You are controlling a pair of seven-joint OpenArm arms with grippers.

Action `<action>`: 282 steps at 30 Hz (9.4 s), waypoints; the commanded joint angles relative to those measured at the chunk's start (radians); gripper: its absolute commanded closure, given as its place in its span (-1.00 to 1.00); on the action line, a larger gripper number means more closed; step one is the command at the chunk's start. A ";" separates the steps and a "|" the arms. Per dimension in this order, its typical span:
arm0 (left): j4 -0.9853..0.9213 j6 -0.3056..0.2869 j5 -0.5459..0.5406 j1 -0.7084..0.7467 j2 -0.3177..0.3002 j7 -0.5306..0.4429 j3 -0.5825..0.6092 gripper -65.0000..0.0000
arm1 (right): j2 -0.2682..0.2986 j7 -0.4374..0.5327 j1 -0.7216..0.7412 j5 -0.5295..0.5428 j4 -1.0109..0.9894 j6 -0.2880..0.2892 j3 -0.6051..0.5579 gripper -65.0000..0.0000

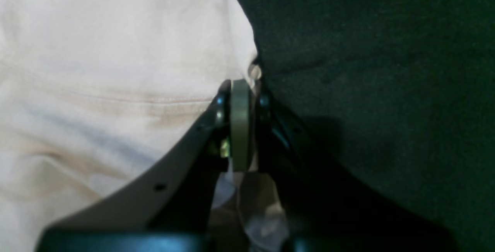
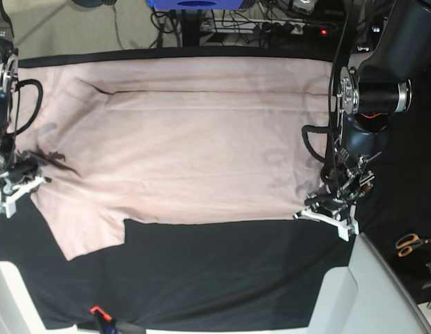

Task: Fold the T-shirt properly
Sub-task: 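Pinch the hem corners with the left and right grippers, then lift the hem with both grippers and fold it toward the collar fold, then drag the folded pink strip toward the robot with both grippers, then hold both strip ends and straighten the strip with both grippers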

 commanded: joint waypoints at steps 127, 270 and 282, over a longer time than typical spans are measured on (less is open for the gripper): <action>0.996 0.007 -0.006 0.591 -0.096 0.457 -0.073 1.00 | -0.044 0.300 0.202 -0.195 -0.240 -0.071 -0.243 0.93; 1.306 0.063 0.198 0.818 -0.166 0.553 0.042 1.00 | -0.113 -0.608 -0.516 -0.196 0.979 -0.071 0.112 1.00; 1.291 0.068 0.199 0.821 -0.172 0.553 0.042 1.00 | -0.115 -0.604 -0.521 -0.196 0.975 -0.071 0.112 1.00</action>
